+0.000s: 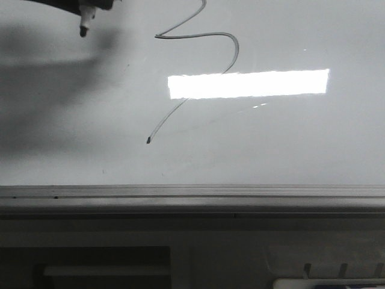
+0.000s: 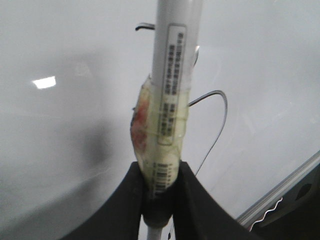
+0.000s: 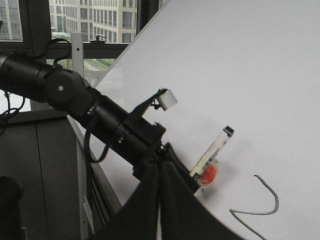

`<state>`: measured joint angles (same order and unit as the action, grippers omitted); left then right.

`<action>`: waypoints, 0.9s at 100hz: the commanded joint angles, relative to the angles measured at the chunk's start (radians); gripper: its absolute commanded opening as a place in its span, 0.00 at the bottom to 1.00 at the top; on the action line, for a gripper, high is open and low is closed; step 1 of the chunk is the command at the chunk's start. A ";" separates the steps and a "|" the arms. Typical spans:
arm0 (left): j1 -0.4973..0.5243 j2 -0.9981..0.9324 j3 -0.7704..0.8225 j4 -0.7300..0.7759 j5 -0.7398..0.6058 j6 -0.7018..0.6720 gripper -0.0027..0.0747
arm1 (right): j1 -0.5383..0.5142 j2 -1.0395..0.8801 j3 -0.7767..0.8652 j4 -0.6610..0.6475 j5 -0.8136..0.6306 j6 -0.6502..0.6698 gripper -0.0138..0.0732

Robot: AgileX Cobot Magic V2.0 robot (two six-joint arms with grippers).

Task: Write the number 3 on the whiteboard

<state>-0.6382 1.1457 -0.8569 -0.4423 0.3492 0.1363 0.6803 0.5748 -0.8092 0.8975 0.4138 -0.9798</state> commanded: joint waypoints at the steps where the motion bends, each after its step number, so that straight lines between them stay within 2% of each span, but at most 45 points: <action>1: 0.000 0.015 -0.032 -0.018 -0.085 -0.014 0.01 | -0.008 0.002 -0.021 0.037 -0.068 0.002 0.10; 11: 0.000 0.035 -0.032 -0.018 -0.117 -0.019 0.01 | -0.008 0.002 -0.021 0.037 -0.068 0.002 0.10; 26: 0.030 0.057 -0.032 -0.018 -0.148 -0.120 0.01 | -0.008 0.002 -0.021 0.045 -0.068 0.002 0.10; 51: 0.124 0.073 -0.032 -0.016 -0.131 -0.119 0.01 | -0.008 0.003 -0.021 0.059 -0.066 0.002 0.10; 90: 0.128 0.073 -0.032 0.003 -0.135 -0.110 0.01 | -0.008 0.005 -0.016 0.059 -0.066 0.002 0.10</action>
<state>-0.5284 1.2304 -0.8624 -0.4640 0.2960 0.0256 0.6803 0.5748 -0.8031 0.9278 0.4011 -0.9776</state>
